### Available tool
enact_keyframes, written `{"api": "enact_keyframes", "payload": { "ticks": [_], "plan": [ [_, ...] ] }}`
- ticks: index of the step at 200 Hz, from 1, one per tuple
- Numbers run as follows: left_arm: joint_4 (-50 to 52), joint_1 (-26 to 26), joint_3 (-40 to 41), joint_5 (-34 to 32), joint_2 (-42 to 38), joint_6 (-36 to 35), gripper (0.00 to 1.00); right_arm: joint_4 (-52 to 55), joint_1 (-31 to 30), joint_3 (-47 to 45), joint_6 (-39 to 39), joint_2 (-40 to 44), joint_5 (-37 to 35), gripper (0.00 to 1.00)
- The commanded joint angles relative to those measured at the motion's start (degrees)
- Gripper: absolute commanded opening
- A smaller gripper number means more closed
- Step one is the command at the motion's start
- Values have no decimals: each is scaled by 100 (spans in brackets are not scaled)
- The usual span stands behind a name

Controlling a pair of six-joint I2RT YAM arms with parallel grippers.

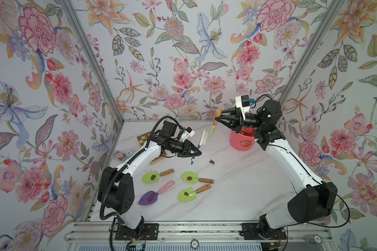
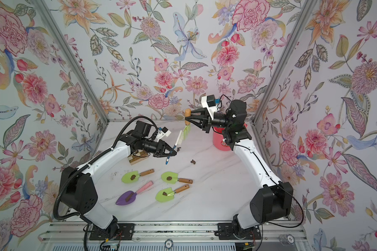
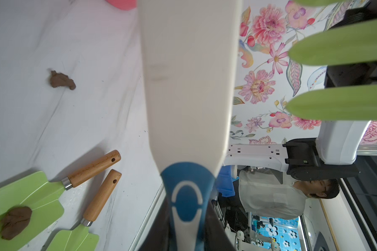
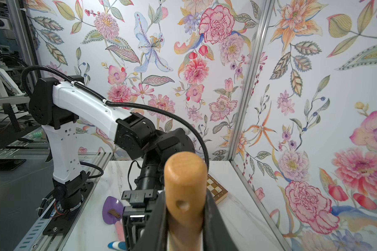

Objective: Brush the soil off the hand trowel and place it into the bucket
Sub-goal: Brush off the soil from the hand trowel.

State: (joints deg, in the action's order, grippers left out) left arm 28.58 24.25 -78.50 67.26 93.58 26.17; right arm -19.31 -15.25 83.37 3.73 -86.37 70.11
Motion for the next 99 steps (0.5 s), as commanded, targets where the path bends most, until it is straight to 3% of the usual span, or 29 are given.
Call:
{"api": "enact_keyframes", "payload": {
  "ticks": [1, 33, 70, 99],
  "plan": [
    [-585, 10, -114, 292, -333, 515, 0, 226, 32, 106, 30, 122, 356, 0],
    [-1647, 44, 206, 635, -783, 1543, 0, 380, -28, 204, 40, 58, 585, 0],
    [-4067, 106, 959, 815, -1052, 3420, 0, 419, -143, 324, 76, -102, 735, 0],
    [-4123, 193, 969, 806, -985, 3556, 0, 278, -211, 414, 119, -174, 771, 0]
  ]
}}
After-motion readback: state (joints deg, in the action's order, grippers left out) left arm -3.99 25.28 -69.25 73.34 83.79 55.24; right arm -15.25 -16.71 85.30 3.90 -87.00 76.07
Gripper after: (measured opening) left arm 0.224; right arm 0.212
